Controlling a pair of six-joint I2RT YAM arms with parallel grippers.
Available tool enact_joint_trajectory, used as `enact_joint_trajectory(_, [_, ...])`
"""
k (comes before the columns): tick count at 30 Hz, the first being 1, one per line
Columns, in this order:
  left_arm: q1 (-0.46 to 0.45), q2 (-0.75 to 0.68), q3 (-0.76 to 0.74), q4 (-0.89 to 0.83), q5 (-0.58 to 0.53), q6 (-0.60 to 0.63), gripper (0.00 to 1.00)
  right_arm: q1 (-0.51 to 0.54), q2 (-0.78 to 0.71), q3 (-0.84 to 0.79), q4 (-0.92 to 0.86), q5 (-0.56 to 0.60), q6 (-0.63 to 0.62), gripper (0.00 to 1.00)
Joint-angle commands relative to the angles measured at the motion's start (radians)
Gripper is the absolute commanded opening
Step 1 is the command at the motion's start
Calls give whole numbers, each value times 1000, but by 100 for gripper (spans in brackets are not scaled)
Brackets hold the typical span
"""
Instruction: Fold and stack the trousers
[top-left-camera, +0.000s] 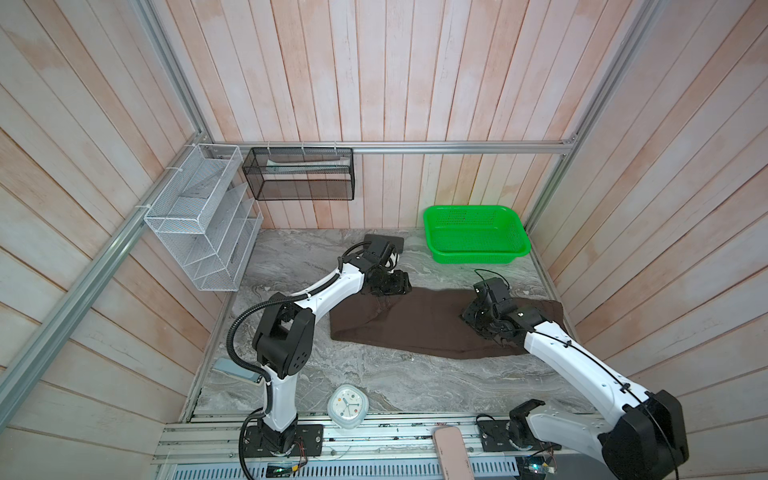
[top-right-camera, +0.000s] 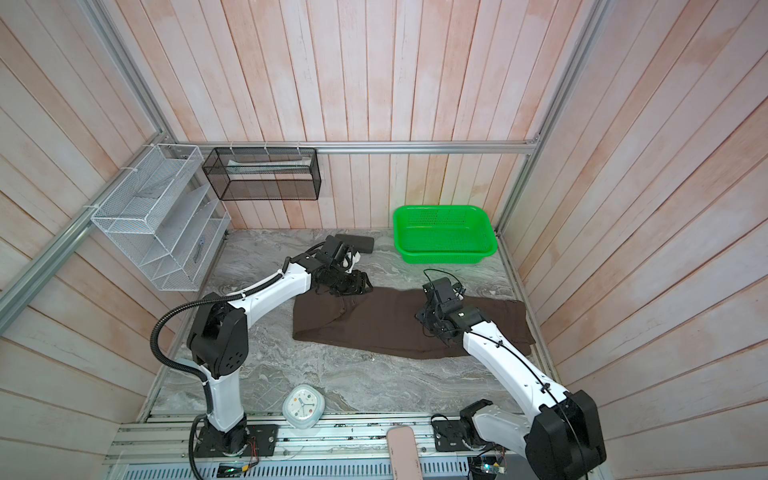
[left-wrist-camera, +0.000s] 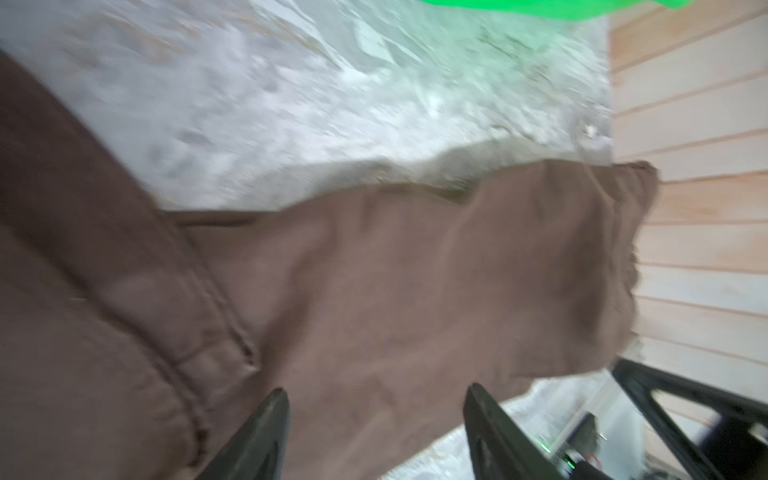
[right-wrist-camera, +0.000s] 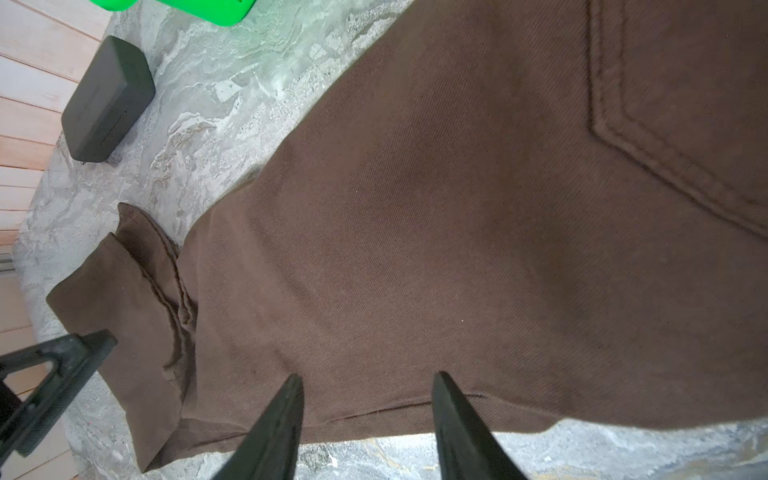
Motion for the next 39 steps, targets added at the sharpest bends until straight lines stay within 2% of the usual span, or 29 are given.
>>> enact_joint_trajectory(1, [28,71,40,-108,-184,3,71,-8,-17,15,-14,19,-16,51])
enact_joint_trajectory(5, [34,135,88,-152,-259,7,72,-9,-17,10,-11,14,-16,51])
enact_joint_trajectory(11, [34,217,106,-140,-231,-1,80,-12,-25,4,-11,16,-19,51])
enact_joint_trajectory(18, [31,244,89,-129,-211,-3,79,-24,-34,-15,-9,13,-23,52])
enact_joint_trajectory(20, [31,241,82,-142,-223,4,70,-28,-37,-20,-5,11,-23,52])
enact_joint_trajectory(23, [37,234,66,-153,-232,13,51,-29,-37,-24,-2,8,-22,52])
enact_joint_trajectory(26, [44,220,48,-152,-233,19,38,-30,-34,-26,5,4,-23,52])
enact_joint_trajectory(30, [55,210,38,-147,-226,25,26,-30,-35,-24,4,3,-23,52])
enact_joint_trajectory(34, [57,218,40,-140,-213,28,22,-29,-38,-21,3,4,-23,51])
enact_joint_trajectory(39, [49,250,48,-124,-189,19,8,-29,-38,-21,2,4,-21,52])
